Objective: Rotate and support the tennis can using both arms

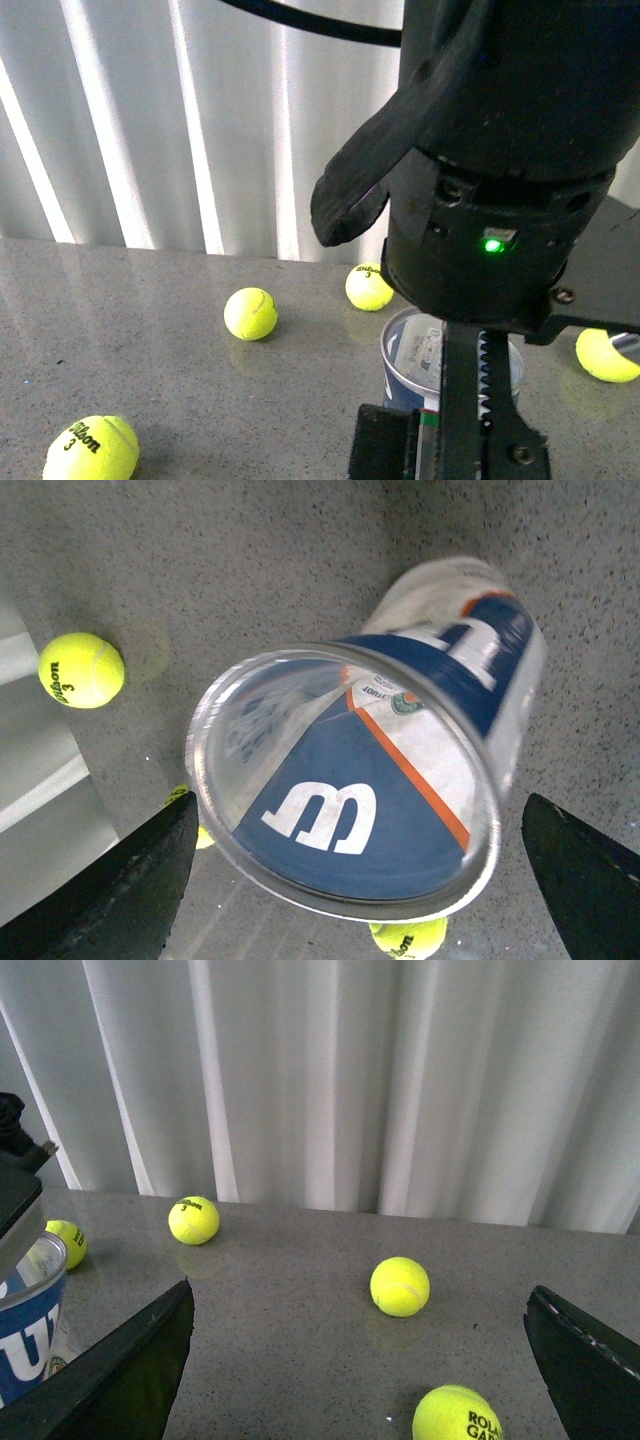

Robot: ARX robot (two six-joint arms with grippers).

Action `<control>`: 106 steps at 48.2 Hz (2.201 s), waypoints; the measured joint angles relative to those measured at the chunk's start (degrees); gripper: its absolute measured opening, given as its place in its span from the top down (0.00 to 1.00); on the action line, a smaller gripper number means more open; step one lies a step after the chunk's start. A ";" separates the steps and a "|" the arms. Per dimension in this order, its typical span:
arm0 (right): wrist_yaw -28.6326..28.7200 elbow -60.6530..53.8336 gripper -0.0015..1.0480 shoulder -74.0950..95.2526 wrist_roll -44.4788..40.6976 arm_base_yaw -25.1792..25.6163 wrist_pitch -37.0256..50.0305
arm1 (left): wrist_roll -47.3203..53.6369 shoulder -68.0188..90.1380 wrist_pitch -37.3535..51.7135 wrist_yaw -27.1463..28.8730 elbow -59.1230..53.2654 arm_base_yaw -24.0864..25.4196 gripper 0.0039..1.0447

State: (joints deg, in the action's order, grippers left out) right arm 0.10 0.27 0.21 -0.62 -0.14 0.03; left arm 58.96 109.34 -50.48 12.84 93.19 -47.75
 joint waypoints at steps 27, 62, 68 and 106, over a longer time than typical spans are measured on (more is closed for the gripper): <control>-0.02 0.00 0.07 0.00 0.00 0.00 0.00 | -9.86 -2.38 -0.15 -6.88 1.92 -0.52 0.06; 0.00 0.00 0.07 0.00 0.00 0.00 0.00 | -48.15 -30.80 38.42 -0.44 -25.55 31.17 0.06; -0.02 0.00 0.07 0.00 0.00 0.00 0.00 | -57.16 -39.21 47.56 -3.69 -39.45 41.79 0.06; -0.02 0.00 0.07 0.00 0.00 0.00 0.00 | -59.28 -63.95 87.47 -12.96 -85.09 47.84 0.97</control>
State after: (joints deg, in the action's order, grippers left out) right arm 0.08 0.27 0.21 -0.62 -0.14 0.03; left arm -0.32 45.39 36.99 -0.12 8.10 0.10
